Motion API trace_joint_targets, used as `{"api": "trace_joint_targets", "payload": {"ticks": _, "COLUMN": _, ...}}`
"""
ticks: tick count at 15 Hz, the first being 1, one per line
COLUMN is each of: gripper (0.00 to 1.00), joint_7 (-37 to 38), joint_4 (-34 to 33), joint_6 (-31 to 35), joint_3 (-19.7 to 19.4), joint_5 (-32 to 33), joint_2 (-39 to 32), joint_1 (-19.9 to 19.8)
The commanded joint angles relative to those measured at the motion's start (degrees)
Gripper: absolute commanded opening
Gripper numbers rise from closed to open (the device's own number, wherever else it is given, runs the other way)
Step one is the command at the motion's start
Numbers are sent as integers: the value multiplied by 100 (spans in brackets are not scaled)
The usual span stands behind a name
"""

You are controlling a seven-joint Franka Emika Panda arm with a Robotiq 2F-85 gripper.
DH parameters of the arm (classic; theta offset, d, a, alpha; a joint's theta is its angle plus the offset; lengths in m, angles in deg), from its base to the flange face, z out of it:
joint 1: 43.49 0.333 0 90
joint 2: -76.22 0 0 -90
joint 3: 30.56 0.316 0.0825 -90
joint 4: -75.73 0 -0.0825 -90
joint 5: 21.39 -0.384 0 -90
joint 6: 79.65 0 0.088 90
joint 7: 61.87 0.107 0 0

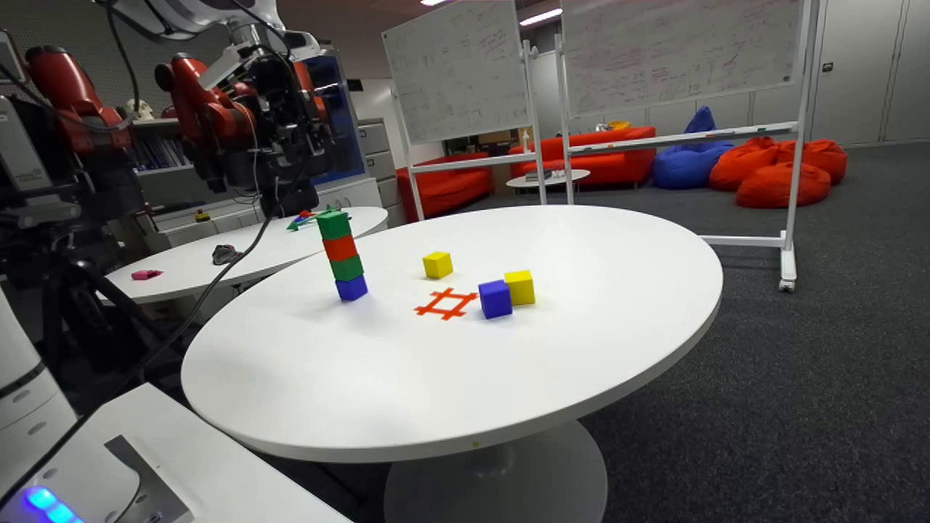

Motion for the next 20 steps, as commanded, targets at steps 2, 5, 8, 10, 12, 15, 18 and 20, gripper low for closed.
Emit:
{"api": "trace_joint_targets", "payload": {"ticks": 2, "gripper": 100, "joint_7": 15, "joint_4": -389, "joint_6": -263, "joint_3": -163, "joint_5": 26, "joint_2": -557, "joint_1": -64}}
{"api": "trace_joint_targets", "payload": {"ticks": 5, "gripper": 100, "joint_7": 46, "joint_4": -534, "joint_6": -360, "joint_3": -233, "joint_5": 38, "joint_2": -817, "joint_1": -82}}
{"api": "trace_joint_targets", "payload": {"ticks": 8, "gripper": 100, "joint_7": 90, "joint_4": -670, "joint_6": -459, "joint_3": -301, "joint_5": 33, "joint_2": -1024, "joint_1": -79}}
{"api": "trace_joint_targets", "payload": {"ticks": 10, "gripper": 100, "joint_7": 37, "joint_4": -732, "joint_6": -617, "joint_3": -327, "joint_5": 17, "joint_2": -1042, "joint_1": -61}}
{"api": "trace_joint_targets", "payload": {"ticks": 12, "gripper": 100, "joint_7": 13, "joint_4": -543, "joint_6": -363, "joint_3": -323, "joint_5": 1, "joint_2": -984, "joint_1": -36}}
{"api": "trace_joint_targets", "payload": {"ticks": 15, "gripper": 100, "joint_7": 13, "joint_4": -541, "joint_6": -362, "joint_3": -321, "joint_5": 0, "joint_2": -985, "joint_1": -27}}
{"api": "trace_joint_targets", "payload": {"ticks": 18, "gripper": 100, "joint_7": 30, "joint_4": -555, "joint_6": -361, "joint_3": -326, "joint_5": 36, "joint_2": -1110, "joint_1": -35}}
{"api": "trace_joint_targets", "payload": {"ticks": 20, "gripper": 100, "joint_7": 27, "joint_4": -619, "joint_6": -372, "joint_3": -352, "joint_5": 50, "joint_2": -1319, "joint_1": -59}}
